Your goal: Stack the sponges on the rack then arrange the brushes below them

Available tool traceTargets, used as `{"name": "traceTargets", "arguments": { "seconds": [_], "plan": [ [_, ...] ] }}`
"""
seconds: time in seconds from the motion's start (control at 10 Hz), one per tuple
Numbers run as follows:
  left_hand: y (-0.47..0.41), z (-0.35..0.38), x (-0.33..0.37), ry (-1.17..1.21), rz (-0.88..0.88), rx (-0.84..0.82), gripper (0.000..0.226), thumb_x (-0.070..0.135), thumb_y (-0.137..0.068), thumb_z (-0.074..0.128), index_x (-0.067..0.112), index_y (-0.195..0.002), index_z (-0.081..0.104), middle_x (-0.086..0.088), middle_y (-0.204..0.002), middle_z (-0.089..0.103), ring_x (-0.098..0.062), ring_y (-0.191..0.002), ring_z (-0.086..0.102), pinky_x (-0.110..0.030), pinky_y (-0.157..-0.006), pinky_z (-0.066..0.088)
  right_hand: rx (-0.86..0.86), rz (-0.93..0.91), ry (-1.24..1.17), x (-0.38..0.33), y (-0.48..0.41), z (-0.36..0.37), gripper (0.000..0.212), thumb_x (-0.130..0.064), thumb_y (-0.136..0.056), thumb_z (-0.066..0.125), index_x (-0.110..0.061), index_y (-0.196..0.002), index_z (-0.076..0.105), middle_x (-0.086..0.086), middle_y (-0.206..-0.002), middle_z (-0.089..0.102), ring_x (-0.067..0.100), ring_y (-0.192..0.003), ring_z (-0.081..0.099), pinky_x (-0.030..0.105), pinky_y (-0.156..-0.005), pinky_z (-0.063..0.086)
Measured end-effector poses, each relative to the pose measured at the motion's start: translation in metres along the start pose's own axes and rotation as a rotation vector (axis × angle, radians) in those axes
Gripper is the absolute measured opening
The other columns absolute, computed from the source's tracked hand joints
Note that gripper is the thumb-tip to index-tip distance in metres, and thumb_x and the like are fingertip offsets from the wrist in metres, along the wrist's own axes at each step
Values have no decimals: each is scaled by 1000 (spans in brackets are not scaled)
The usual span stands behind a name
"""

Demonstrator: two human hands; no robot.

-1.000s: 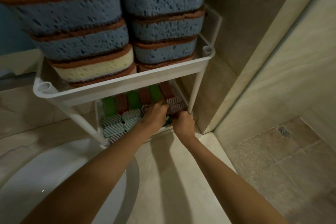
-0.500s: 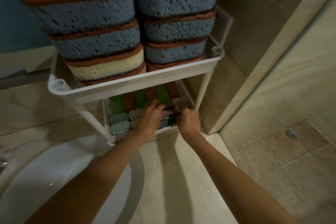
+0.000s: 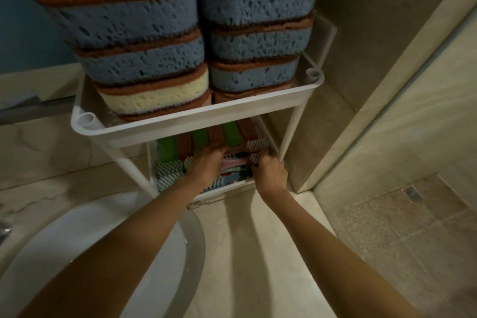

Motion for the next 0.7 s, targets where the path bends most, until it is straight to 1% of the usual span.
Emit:
{"name": "traceTargets", "arguments": {
  "seconds": [0.1, 0.2, 0.3, 0.4, 0.5, 0.6, 0.7],
  "plan": [
    [-2, 2, -2, 20, -25, -12, 45, -2, -89, 50, 10, -133, 51, -14, -133, 56, -29, -118, 56, -38, -100, 46, -20, 0, 15, 1, -3, -3, 21, -13, -94, 49, -4, -112, 56, 14, -116, 59, 29, -103, 62, 36, -86, 51],
    [-4, 4, -3, 52, -35, -21, 43, 1, -91, 49, 10, -133, 50, -13, -136, 52, -29, -121, 52, -38, -102, 45, -32, 2, 14, 0, -6, -3, 20, -15, -94, 50, -4, -110, 56, 14, -115, 59, 29, -101, 62, 36, -85, 51],
    [-3, 4, -3, 57, -42, -7, 48, 5, -89, 54, 9, -136, 46, -12, -140, 48, -29, -125, 49, -36, -103, 43, -37, 5, 15, -1, -5, -5, 21, -14, -95, 48, -4, -112, 55, 14, -114, 60, 29, -100, 63, 36, -84, 52],
    [2, 2, -4, 75, -52, 34, 55, 3, -86, 57, 7, -139, 42, -14, -145, 43, -31, -131, 43, -38, -108, 40, -5, -7, -1, -2, -1, -8, 21, -15, -96, 46, -5, -114, 52, 14, -111, 63, 30, -99, 64, 38, -84, 52],
    [11, -6, -2, 118, -132, 65, 50, 3, -86, 57, 7, -136, 46, -15, -141, 48, -33, -127, 47, -38, -105, 43, 58, -47, -37, -10, 5, -7, 26, -16, -97, 42, -7, -121, 43, 15, -110, 63, 34, -99, 64, 45, -89, 51],
    [26, -16, 4, 188, -165, 158, 38, 0, -90, 48, 5, -127, 55, -20, -128, 57, -36, -115, 56, -40, -98, 47, 103, -94, -51, -19, 16, -8, 30, -15, -95, 43, -4, -123, 45, 17, -120, 57, 37, -104, 61, 44, -85, 49],
    [43, -27, 6, 262, -283, 183, 33, 3, -95, 41, 1, -123, 59, -23, -124, 59, -35, -112, 57, -36, -95, 44, 162, -168, -133, -28, 27, -3, 27, -10, -90, 50, 0, -115, 53, 20, -118, 57, 38, -101, 61, 43, -76, 51]
  ]
}}
Point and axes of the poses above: each hand's wrist, its own y-axis away from the middle knuckle, its own z-axis out of the palm, x = y × z, the point moved 1 cm from there along -y, towards the middle knuckle
